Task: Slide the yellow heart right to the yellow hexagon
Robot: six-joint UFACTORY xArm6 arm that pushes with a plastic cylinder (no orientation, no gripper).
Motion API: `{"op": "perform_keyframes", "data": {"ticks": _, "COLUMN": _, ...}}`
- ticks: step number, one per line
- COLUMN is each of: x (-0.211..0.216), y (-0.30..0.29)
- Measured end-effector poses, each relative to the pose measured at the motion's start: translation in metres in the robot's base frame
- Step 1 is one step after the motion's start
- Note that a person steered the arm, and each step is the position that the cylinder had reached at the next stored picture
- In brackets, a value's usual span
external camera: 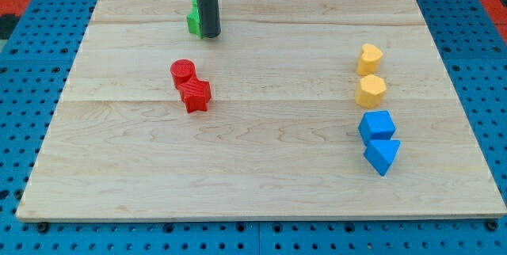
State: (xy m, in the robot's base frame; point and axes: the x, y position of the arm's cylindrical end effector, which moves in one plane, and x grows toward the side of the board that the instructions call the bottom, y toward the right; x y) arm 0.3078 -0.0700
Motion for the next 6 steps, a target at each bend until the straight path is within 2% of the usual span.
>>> {"op": "perform_keyframes", "data": {"ticks": 1, "x": 0.011, "y": 0.062}}
{"op": "perform_keyframes", "data": {"ticks": 2, "x": 0.01, "y": 0.172}}
{"op": "perform_keyframes", "data": {"ticks": 3, "x": 0.018, "y": 0.242}}
{"op": "perform_keyframes", "data": {"ticks": 4, "x": 0.072, "y": 0.231}}
{"op": "perform_keyframes", "data": {"ticks": 5, "x": 0.091, "y": 0.24}}
{"op": "perform_keyframes", "data": {"ticks": 6, "x": 0.084, "y": 0.325}}
